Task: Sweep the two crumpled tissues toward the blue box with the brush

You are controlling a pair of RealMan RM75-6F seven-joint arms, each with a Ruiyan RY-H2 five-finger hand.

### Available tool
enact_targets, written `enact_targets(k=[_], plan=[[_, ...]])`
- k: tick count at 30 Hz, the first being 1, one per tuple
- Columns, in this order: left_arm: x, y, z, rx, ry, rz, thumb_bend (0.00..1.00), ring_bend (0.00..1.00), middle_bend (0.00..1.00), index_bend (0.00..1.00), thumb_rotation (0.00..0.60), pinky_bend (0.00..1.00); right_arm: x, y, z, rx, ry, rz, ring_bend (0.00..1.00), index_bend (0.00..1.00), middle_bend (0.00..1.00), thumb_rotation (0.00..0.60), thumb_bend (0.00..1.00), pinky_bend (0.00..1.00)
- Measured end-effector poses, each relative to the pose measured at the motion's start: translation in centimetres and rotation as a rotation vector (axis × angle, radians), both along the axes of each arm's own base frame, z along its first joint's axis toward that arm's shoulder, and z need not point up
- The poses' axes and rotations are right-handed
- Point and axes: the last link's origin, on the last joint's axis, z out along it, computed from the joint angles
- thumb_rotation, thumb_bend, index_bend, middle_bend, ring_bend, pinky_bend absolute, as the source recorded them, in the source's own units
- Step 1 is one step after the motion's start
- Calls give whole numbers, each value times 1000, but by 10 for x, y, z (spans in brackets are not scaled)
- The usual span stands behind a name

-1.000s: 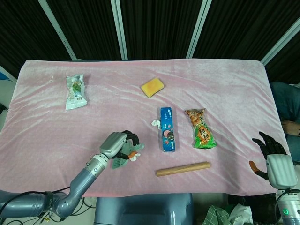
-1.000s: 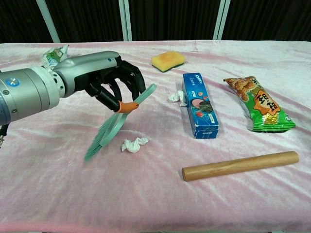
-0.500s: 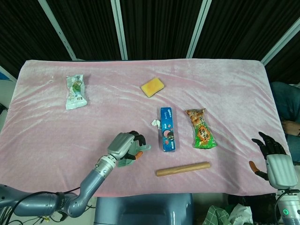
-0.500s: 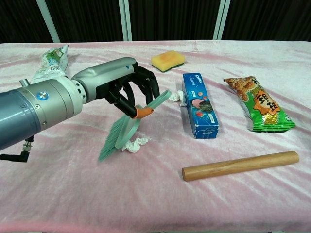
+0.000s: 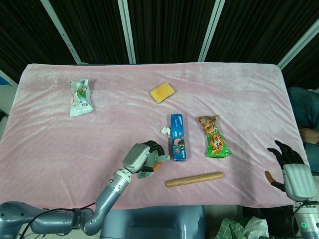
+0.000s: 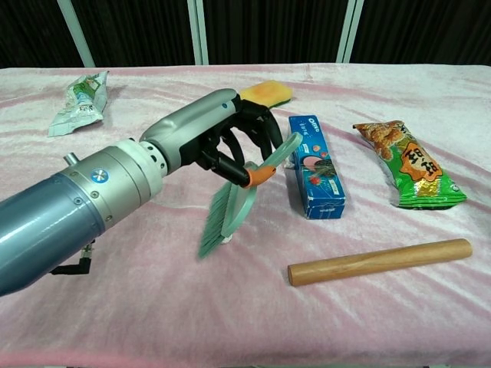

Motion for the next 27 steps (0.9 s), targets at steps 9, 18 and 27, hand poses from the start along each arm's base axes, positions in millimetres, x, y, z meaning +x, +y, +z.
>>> enact_targets(k=[9, 18, 27], plan=[[19, 16, -11, 46, -96, 3, 376, 290, 646, 604, 600, 411, 0, 0, 0, -1, 0, -2, 123, 257, 101, 600, 196, 194], [51, 28, -15, 104, -389, -47, 376, 290, 635, 586, 600, 403, -1, 0, 0, 0, 9, -6, 123, 263, 100, 600, 197, 194], [64, 36, 6, 232, -466, -129, 376, 291, 648, 623, 600, 400, -1, 0, -1, 2, 7, -10, 123, 263, 100, 600, 197, 194]])
